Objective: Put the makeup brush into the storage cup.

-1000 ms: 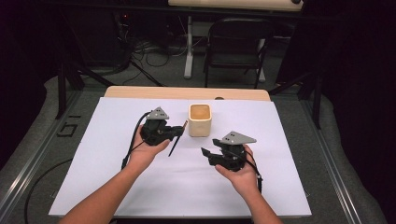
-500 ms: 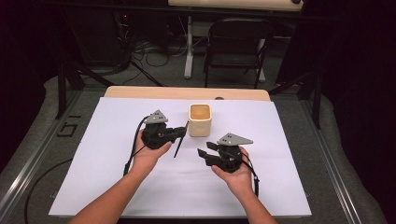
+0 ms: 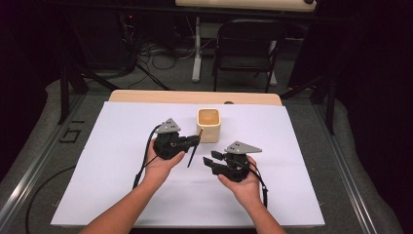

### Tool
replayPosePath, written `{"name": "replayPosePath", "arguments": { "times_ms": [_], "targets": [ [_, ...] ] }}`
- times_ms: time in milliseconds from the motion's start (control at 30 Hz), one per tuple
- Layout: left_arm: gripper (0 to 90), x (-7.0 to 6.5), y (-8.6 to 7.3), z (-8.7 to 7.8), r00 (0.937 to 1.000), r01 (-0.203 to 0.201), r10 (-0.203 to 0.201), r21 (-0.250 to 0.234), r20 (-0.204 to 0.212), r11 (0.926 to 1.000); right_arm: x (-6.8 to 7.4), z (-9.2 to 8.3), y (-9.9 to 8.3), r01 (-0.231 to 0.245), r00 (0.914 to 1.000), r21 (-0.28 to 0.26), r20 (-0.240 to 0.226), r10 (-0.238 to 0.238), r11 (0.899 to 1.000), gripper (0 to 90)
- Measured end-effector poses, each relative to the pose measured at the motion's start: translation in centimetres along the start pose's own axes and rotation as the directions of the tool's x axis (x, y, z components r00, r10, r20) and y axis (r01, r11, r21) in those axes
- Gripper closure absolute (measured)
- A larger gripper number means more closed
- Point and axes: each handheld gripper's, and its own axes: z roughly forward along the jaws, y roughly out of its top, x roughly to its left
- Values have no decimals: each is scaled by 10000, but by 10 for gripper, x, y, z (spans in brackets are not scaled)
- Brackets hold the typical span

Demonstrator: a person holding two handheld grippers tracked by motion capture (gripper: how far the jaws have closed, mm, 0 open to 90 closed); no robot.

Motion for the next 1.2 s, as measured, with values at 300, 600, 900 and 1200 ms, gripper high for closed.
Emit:
{"name": "replayPosePath", "arguments": {
  "times_ms": [300, 600, 900, 1200],
  "targets": [
    [841, -3, 0, 3, 10000, -8, 8, -35, 77, 10000, 3, 3, -3, -146, 9999, 12, -4, 146, 9999, 590],
    [841, -8, 3, 5, 9999, 2, 1, -147, 169, 9999, 5, 5, -5, -142, 9999, -32, -8, 142, 9999, 596],
    [841, -13, 3, 7, 9996, -18, 27, -337, 268, 9994, 5, 7, -8, -364, 9993, 76, 37, 364, 9993, 606],
    [841, -18, 1, 9, 9994, 45, -24, -633, 338, 9980, 7, 9, -8, -805, 9965, 65, -216, 806, 9967, 623]
  ]
}}
